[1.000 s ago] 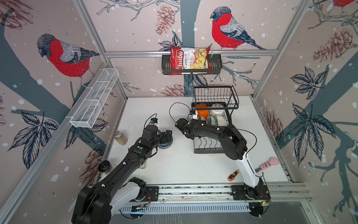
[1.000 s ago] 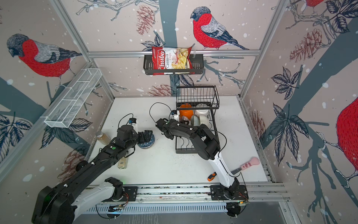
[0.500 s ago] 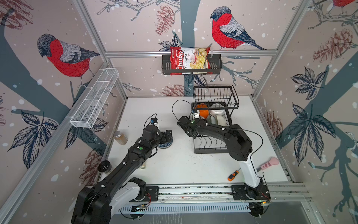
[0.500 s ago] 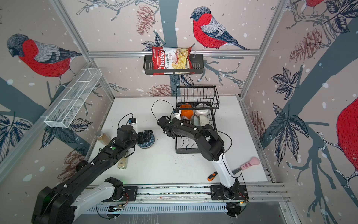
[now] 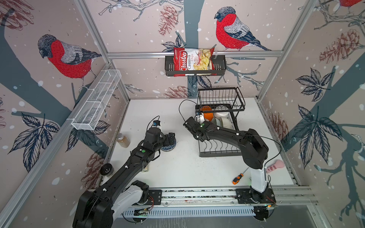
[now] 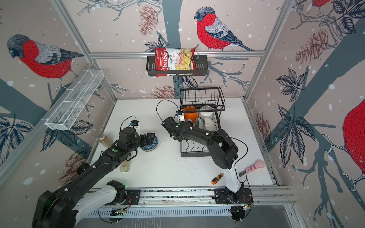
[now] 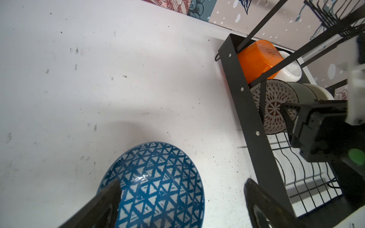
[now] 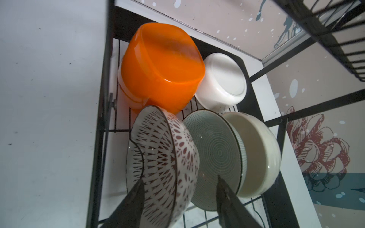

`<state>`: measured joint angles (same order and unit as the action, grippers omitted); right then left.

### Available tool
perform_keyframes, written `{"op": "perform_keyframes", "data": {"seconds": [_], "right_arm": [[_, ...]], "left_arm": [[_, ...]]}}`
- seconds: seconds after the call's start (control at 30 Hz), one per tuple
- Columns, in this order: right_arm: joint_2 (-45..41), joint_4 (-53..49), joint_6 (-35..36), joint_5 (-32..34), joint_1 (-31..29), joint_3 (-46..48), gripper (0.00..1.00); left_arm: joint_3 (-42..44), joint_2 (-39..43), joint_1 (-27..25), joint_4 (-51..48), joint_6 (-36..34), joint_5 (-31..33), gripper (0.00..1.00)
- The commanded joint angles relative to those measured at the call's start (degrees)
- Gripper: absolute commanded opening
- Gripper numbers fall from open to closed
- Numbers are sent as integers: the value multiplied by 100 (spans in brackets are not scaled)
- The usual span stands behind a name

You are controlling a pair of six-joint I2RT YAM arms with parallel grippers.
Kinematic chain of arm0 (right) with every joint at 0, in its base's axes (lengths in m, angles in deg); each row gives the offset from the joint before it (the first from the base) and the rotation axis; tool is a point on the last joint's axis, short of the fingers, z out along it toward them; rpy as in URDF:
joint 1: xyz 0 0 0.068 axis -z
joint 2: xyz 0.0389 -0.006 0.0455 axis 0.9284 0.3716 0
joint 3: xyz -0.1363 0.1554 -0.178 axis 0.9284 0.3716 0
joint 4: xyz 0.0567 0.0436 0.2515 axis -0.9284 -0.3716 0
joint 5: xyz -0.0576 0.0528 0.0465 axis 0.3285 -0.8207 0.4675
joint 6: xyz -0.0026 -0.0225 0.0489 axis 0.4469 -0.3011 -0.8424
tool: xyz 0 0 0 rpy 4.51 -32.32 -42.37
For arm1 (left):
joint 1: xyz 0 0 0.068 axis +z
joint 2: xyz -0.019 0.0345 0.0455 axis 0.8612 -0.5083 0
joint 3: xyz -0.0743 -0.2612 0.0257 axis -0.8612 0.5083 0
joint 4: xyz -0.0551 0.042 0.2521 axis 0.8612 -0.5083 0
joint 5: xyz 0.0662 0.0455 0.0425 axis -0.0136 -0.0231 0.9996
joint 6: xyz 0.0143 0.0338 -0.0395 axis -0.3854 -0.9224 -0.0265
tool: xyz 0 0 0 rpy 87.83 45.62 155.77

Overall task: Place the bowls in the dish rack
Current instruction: 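Open the right gripper and lift it off the red-patterned bowl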

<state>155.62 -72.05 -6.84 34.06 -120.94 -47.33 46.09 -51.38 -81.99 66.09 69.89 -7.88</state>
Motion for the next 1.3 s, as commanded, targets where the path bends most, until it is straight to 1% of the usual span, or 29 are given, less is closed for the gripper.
{"op": "perform_keyframes", "data": {"seconds": [0.0,0.23,0.6,0.77,0.97,1.17,1.27], "right_arm": [[-208,642,40,17,19,143,61],[-248,912,198,-262,4,322,61],[-420,1085,191,-388,-128,896,60],[-717,1228,179,-410,-168,1265,60],[-1148,1353,360,-466,-319,1464,60],[-1607,1466,576,-844,-405,1639,61],[-1810,1453,753,-1145,-420,1675,61]], "left_arm": [[-19,-7,13,61,17,66,96],[-37,28,8,-35,33,147,96],[-84,26,12,-132,8,194,96],[-100,37,13,-150,26,216,96],[-192,-6,7,-336,35,285,96],[-298,-72,15,-580,95,431,96],[-354,-153,8,-710,156,550,96]]}}
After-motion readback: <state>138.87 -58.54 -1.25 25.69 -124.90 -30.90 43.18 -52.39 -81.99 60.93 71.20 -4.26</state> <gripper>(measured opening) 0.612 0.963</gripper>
